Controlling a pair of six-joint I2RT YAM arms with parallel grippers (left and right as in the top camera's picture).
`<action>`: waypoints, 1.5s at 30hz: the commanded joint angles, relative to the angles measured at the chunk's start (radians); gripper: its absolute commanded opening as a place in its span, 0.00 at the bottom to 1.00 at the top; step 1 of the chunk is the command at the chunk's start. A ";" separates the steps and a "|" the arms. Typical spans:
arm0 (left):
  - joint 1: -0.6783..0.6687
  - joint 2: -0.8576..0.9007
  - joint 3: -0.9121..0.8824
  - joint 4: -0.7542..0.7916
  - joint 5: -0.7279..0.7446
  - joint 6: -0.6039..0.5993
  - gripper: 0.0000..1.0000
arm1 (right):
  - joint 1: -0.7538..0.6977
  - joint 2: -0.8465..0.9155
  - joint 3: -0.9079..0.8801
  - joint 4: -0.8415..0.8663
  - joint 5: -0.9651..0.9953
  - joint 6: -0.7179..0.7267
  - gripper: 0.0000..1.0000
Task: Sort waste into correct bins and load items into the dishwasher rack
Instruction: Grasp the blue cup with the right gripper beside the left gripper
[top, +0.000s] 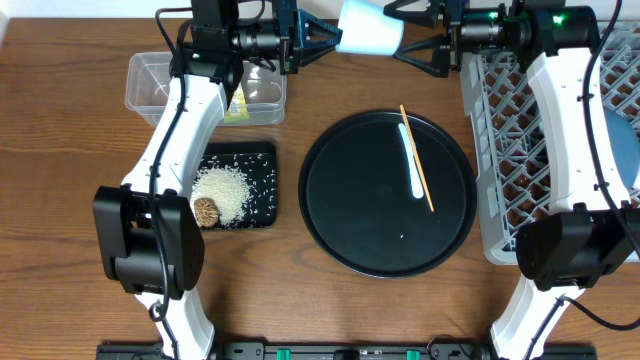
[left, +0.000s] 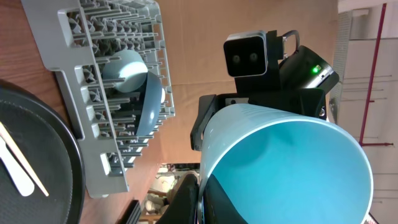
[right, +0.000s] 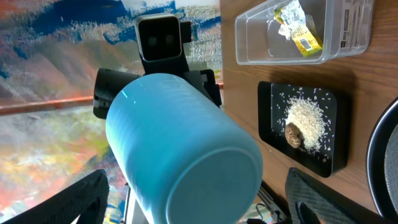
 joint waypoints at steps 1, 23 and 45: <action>0.001 -0.015 -0.002 0.008 0.000 -0.008 0.06 | 0.000 0.007 0.006 0.007 0.002 0.035 0.84; -0.014 -0.015 -0.002 0.008 0.014 -0.071 0.06 | 0.010 0.007 0.006 0.015 0.059 0.043 0.82; -0.031 -0.015 -0.002 0.032 0.006 -0.087 0.06 | 0.020 0.007 0.006 0.023 -0.037 0.104 0.72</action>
